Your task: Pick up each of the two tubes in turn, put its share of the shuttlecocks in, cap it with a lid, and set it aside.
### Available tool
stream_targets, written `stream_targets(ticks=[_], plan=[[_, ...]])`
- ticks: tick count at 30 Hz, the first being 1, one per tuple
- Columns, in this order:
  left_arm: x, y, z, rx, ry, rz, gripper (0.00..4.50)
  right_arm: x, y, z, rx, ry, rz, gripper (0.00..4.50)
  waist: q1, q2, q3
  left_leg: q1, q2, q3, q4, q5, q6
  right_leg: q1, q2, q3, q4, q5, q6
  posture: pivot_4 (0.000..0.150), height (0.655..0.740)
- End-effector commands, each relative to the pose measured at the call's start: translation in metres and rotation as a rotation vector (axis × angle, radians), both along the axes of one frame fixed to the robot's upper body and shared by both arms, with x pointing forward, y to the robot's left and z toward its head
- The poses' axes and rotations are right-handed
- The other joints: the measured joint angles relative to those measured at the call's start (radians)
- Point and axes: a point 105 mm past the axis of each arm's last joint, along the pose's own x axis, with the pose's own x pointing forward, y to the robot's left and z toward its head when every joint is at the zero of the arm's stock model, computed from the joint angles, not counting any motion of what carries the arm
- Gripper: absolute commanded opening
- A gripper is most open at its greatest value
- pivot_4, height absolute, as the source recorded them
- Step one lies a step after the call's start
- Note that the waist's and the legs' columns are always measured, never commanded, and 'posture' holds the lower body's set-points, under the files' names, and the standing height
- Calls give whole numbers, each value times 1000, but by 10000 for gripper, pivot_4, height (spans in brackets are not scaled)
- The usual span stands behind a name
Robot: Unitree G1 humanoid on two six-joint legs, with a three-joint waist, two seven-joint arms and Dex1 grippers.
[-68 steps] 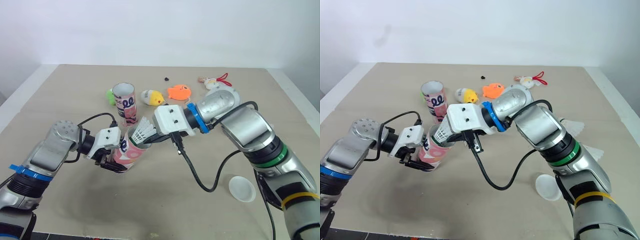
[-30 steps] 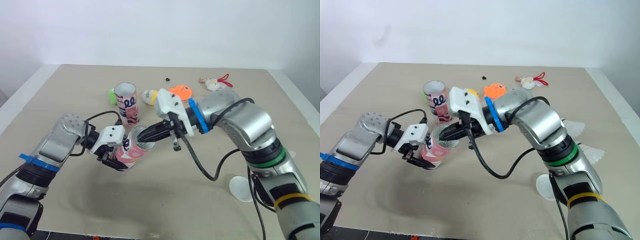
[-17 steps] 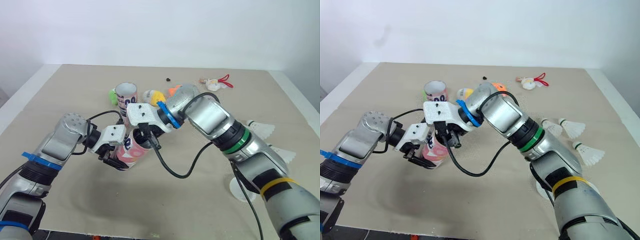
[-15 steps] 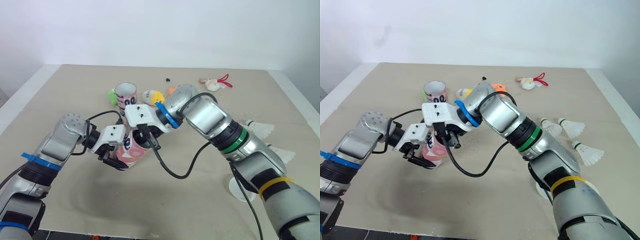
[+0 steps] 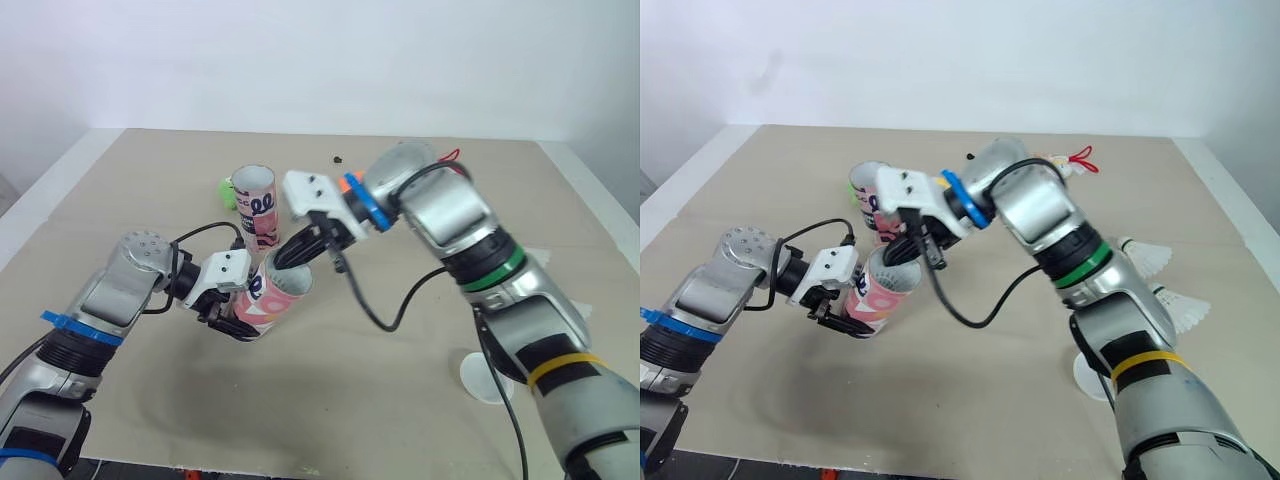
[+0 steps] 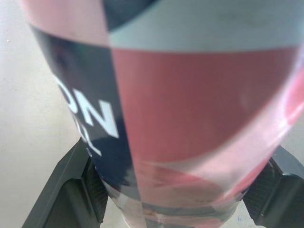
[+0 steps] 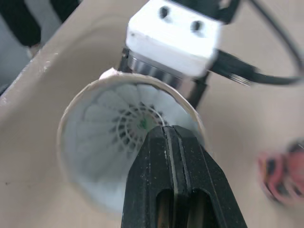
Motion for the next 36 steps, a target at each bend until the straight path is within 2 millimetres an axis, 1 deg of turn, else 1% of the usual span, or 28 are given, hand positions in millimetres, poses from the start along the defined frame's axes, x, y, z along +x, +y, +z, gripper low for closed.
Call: stream_targets(ticks=[1, 5, 7, 9, 11, 12, 14, 15, 16, 21, 26, 29, 31, 32, 33, 36], plan=[[-2, -15, -13, -34, 9, -14, 32484, -10, -11, 21, 92, 4, -4, 1011, 1, 1, 0, 0, 0, 0, 0, 0, 0, 2, 0, 0, 0, 0, 0, 1500, 7400], [-1, -21, -13, -80, -14, -9, 32484, -8, -41, 23, 165, 6, -132, 1011, 3, 1, 0, 0, -2, -4, 0, 0, 0, 6, -2, -4, -1, 0, 0, 1500, 7400], [-2, -28, -11, -131, -35, -19, 32484, -13, -58, 26, 238, 11, -207, 1011, 6, 1, 0, 0, -4, -5, 0, 1, 1, 6, -5, -5, -2, -1, 1, 1500, 7400], [-5, -40, -7, -227, -48, -31, 32484, -23, -78, 27, 325, 24, -299, 1011, 7, 1, 1, -1, -7, -7, 0, 1, 2, 7, -9, -7, -3, -1, 3, 1500, 7400], [-9, -53, -3, -336, -50, -53, 32484, -32, -96, 21, 353, 22, -392, 1011, 11, 1, 1, -4, -11, -9, -1, 1, 4, 7, -14, -11, -4, -2, 5, 1500, 7400], [-11, -58, -2, -380, -41, -61, 32484, -37, -104, 18, 355, 25, -432, 1011, 11, 0, 1, -5, -13, -9, 0, 0, 6, 5, -16, -12, -4, -2, 6, 1500, 7400], [-15, -65, -1, -425, -31, -70, 32484, -44, -112, 15, 357, 32, -476, 1011, 5, -1, 2, -14, -13, -10, 2, -1, 7, -2, -17, -12, -4, -1, 7, 1500, 7400], [-15, -68, -1, -455, -29, -71, 32484, -47, -118, 13, 347, 35, -508, 1011, 3, -1, 2, -21, -13, -10, 4, -1, 7, -10, -17, -13, -2, 0, 6, 1500, 7400], [-13, -72, -3, -479, -28, -75, 32484, -50, -126, 8, 324, 36, -553, 1011, 1, -1, 2, -23, -13, -10, 5, -1, 7, -12, -17, -13, -1, 1, 6, 1500, 7400], [-9, -91, -20, -521, -23, -113, 32484, -64, -163, -13, 180, 61, -710, 1011, 0, -2, 4, -21, -13, -11, 5, -1, 7, -9, -16, -15, -2, 1, 5, 1500, 7400], [-11, -109, -35, -493, -53, -177, 32484, -71, -203, -20, 67, 46, -840, 1011, 0, -2, 4, -21, -13, -10, 8, 1, 9, -7, -16, -14, -3, 4, 8, 1500, 7400], [-14, -113, -48, -450, -62, -207, 32484, -73, -226, -23, 4, 30, -897, 1011, 0, -3, 4, -20, -13, -9, 8, 2, 11, -4, -16, -13, -6, 5, 9, 1500, 7400], [-14, -115, -56, -425, -76, -213, 32484, -73, -242, -26, -29, 18, -937, 6487, 0, -3, 4, -17, -13, -8, 8, 2, 11, -2, -16, -12, -7, 5, 10, 1500, 7400], [-13, -116, -58, -426, -75, -210, 32484, -72, -250, -29, -51, 19, -958, 8379, 1, -3, 4, -16, -14, -7, 8, 2, 11, 0, -16, -12, -7, 5, 10, 1500, 7400], [-13, -118, -58, -433, -75, -209, 32484, -73, -257, -34, -85, 22, -969, 12161, 2, -3, 4, -15, -14, -7, 8, 2, 12, 1, -16, -12, -7, 5, 11, 1500, 7400], [-9, -119, -59, -445, -76, -206, 32484, -76, -271, -51, -187, 34, -960, 27299, 3, -3, 4, -11, -15, -8, 9, 3, 13, 6, -17, -12, -9, 4, 11, 1500, 7400]])
